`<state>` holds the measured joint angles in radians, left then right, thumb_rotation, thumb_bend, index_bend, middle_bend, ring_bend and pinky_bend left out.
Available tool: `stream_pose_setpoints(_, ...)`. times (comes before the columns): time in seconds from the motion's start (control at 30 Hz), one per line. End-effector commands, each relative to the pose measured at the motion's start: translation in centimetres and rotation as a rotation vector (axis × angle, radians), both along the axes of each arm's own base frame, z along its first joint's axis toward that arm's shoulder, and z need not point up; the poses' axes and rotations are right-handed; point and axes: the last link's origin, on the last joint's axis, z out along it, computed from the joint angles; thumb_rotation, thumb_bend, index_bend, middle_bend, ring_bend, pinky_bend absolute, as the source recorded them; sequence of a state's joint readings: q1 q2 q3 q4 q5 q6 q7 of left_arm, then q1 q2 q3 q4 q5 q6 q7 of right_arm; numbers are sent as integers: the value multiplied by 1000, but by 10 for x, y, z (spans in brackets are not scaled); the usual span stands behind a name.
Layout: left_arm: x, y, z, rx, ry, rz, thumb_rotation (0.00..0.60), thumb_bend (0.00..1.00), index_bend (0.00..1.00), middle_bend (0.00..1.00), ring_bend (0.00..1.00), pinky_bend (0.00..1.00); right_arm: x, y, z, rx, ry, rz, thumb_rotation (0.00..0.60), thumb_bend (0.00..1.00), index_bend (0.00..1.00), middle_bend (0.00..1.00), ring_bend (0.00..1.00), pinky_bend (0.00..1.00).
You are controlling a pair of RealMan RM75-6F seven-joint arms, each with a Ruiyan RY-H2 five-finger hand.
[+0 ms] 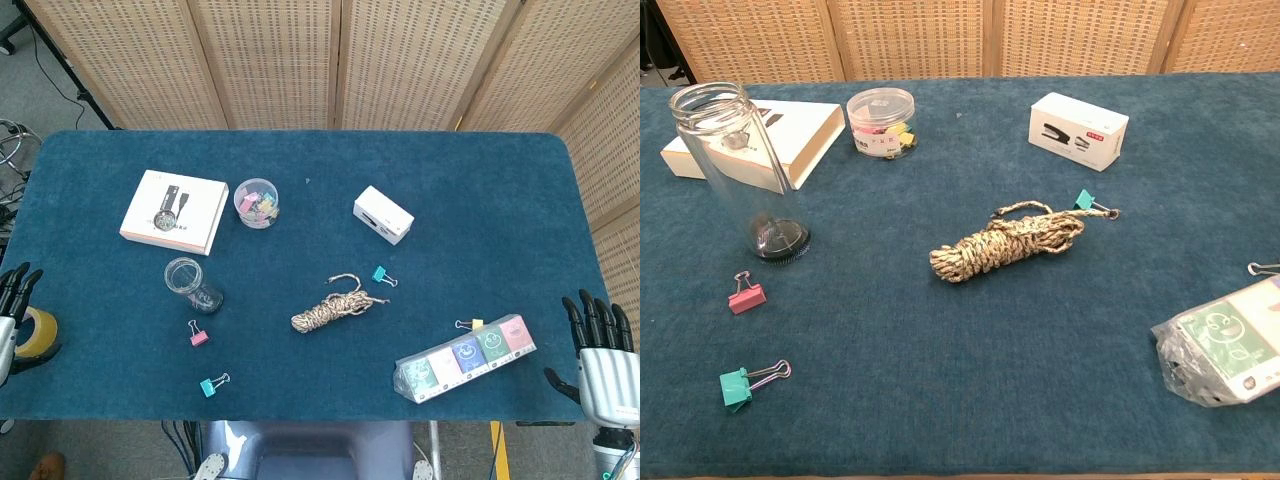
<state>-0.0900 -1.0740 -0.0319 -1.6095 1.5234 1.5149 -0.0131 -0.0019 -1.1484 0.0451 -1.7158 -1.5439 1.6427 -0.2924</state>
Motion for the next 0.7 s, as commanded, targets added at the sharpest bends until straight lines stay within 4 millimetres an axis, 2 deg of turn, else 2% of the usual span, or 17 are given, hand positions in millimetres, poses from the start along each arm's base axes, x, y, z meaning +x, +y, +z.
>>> stream_pose_setpoints(0.03,1,0,-3,-13,2,-2,600,43,0,0,0,0,0,-1,-1,14,-20,21,600,0,0,0,0,0)
stream_pose_setpoints(0.23,0,1,-5,-32,-8,5,600,44,0,0,0,0,-2,-1,1,17,-34,21,600,0,0,0,0,0)
stream_pose_setpoints(0.37,1,11,-3,-39,-24,6,600,43,0,0,0,0,-3,-1,3,12,-49,15,600,0,0,0,0,0)
stream_pose_setpoints(0.6,11,56,4,-85,-48,-10,600,47,0,0,0,0,-5,-4,4,14,-65,8,600,0,0,0,0,0)
stream_pose_setpoints(0.7,23,84,5,-124,-94,-58,600,69,0,0,0,0,-7,-6,4,19,-71,-1,600,0,0,0,0,0)
